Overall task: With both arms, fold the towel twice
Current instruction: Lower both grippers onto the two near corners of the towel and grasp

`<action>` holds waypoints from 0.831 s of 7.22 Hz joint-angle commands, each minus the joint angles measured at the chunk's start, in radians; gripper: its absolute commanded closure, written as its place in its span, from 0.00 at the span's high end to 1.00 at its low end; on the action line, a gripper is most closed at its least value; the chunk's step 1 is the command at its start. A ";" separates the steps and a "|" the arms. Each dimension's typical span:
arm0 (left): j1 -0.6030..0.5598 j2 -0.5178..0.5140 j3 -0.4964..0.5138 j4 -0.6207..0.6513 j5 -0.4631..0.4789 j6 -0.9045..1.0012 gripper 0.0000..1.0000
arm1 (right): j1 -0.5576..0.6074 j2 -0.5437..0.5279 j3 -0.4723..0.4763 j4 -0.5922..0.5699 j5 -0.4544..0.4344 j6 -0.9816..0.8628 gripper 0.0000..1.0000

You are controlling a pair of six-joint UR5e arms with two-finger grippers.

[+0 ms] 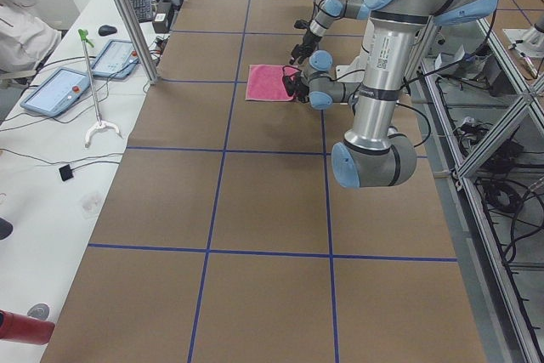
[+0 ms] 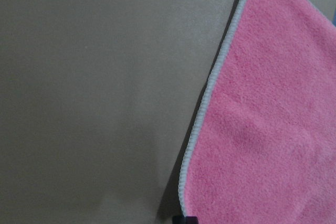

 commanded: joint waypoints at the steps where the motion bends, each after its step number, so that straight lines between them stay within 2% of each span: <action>1: 0.000 0.000 -0.001 0.000 -0.001 0.001 0.00 | -0.001 -0.001 -0.001 -0.005 -0.001 0.001 0.61; 3: 0.000 0.000 -0.001 0.000 -0.001 0.001 0.00 | -0.003 0.002 -0.003 -0.030 -0.009 -0.001 0.60; 5: 0.000 -0.001 0.001 0.000 -0.001 0.001 0.00 | -0.001 0.002 -0.001 -0.055 -0.009 -0.016 0.69; 6: 0.000 -0.001 0.001 0.000 -0.001 0.001 0.00 | 0.000 0.002 -0.001 -0.055 -0.007 -0.016 0.69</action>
